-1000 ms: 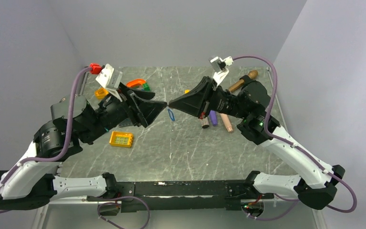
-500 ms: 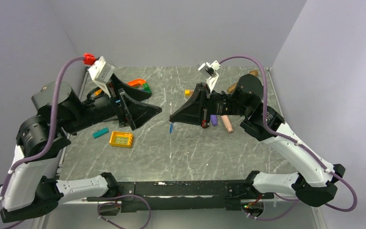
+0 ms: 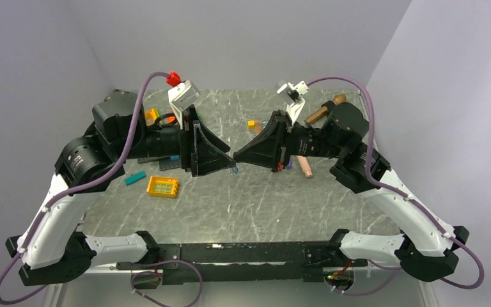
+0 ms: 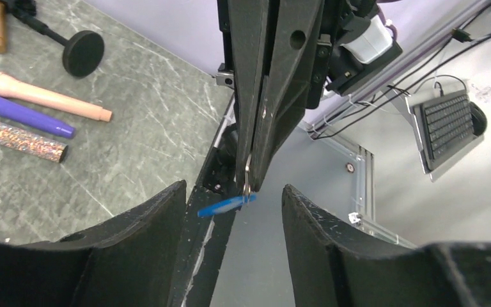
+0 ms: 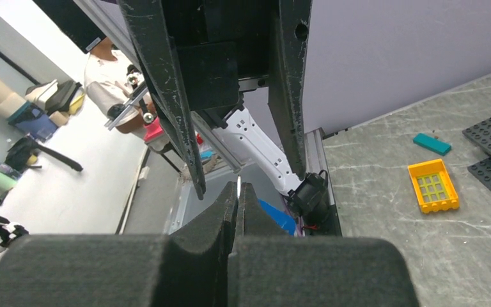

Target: Remove the keys from the keyring

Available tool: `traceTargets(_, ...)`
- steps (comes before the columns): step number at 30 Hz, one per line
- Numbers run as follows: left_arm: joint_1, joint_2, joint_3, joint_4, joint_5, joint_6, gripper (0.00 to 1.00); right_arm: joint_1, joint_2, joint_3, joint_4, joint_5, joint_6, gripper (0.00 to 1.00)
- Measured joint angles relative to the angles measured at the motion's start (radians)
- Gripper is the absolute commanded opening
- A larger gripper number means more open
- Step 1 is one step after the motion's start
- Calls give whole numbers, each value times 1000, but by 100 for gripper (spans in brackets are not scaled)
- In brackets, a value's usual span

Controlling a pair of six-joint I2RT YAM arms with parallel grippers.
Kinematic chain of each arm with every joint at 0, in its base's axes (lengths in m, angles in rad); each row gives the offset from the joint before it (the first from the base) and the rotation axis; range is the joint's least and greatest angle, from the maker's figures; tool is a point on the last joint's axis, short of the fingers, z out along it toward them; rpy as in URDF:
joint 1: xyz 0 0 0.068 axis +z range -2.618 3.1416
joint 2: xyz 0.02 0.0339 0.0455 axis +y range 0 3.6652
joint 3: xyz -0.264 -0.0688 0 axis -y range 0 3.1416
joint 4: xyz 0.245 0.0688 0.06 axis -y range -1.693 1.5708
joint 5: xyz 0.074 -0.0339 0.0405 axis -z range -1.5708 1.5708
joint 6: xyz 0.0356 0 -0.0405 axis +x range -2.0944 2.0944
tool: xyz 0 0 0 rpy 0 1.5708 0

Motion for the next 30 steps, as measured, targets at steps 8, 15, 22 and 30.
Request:
traceTargets(8,1,-22,-16,24,54,-26,50,0,-24,0,-1,19,0,0)
traceTargets(15,1,-20,-33,48,79,-41,42,0,-24,0,-2,20,0,0)
traceTargets(22,1,6,-32,50,77,-31,39,0,-24,0,-8,21,0,0)
traceTargets(30,-17,43,-10,42,89,-9,32,0,-25,0,-22,36,0,0)
